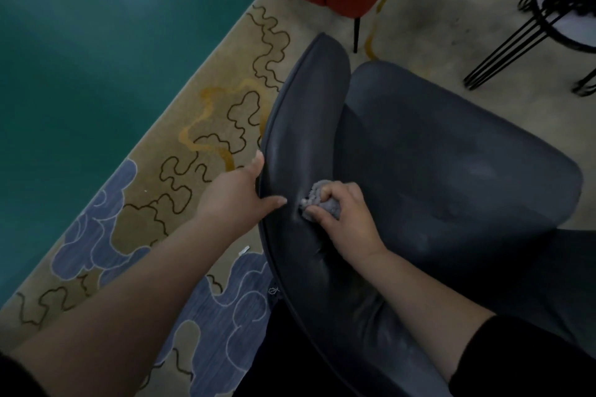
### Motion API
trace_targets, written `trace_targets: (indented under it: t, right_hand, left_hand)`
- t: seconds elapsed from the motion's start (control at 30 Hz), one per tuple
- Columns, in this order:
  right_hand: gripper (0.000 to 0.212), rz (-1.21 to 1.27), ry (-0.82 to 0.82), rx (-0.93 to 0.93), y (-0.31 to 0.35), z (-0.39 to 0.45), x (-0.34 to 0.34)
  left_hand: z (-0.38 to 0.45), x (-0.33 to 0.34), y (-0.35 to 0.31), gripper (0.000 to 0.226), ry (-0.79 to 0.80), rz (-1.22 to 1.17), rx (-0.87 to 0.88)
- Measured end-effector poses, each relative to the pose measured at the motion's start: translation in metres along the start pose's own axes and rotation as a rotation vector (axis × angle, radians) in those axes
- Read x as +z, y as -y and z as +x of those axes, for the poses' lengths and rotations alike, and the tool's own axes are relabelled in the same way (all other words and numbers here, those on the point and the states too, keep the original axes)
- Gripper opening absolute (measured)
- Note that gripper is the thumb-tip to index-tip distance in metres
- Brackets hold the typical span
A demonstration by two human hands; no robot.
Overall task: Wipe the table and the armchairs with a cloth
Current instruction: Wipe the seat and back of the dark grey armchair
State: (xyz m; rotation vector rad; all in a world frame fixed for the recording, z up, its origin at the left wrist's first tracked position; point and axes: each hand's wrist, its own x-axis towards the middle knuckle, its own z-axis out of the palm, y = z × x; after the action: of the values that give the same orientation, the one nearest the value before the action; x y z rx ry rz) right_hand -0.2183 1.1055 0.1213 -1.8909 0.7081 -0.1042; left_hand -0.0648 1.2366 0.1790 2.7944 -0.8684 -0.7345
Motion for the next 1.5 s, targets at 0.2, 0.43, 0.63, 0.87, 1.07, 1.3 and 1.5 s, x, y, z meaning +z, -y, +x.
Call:
trace_targets:
  t: [0.2, 0.43, 0.63, 0.87, 1.07, 1.3, 1.5]
  right_hand:
    - [0.027, 0.166, -0.260, 0.057, 0.016, 0.023, -0.012]
    - [0.023, 0.008, -0.094, -0.106, 0.036, 0.064, 0.008]
    - [0.012, -0.109, -0.192, -0.207, 0.054, 0.126, 0.009]
    - [0.012, -0.128, -0.264, -0.294, 0.055, 0.166, 0.009]
    - [0.017, 0.188, -0.332, -0.100, 0.040, 0.159, 0.008]
    - [0.017, 0.162, -0.304, 0.252, -0.006, 0.087, 0.006]
    - [0.011, 0.082, -0.088, 0.319, -0.024, 0.029, -0.001]
  left_hand:
    - [-0.002, 0.000, -0.005, 0.121, 0.032, 0.100, -0.012]
    - [-0.002, 0.002, -0.011, 0.117, 0.001, 0.122, -0.062]
    - [0.001, 0.005, -0.021, 0.113, 0.039, 0.325, -0.037]
    - [0.002, 0.006, -0.023, 0.112, 0.043, 0.281, -0.042]
    - [0.002, 0.007, -0.023, 0.112, 0.047, 0.286, -0.040]
    - [0.003, 0.010, -0.025, 0.112, 0.076, 0.319, -0.066]
    - [0.004, 0.008, -0.026, 0.113, 0.075, 0.356, -0.043]
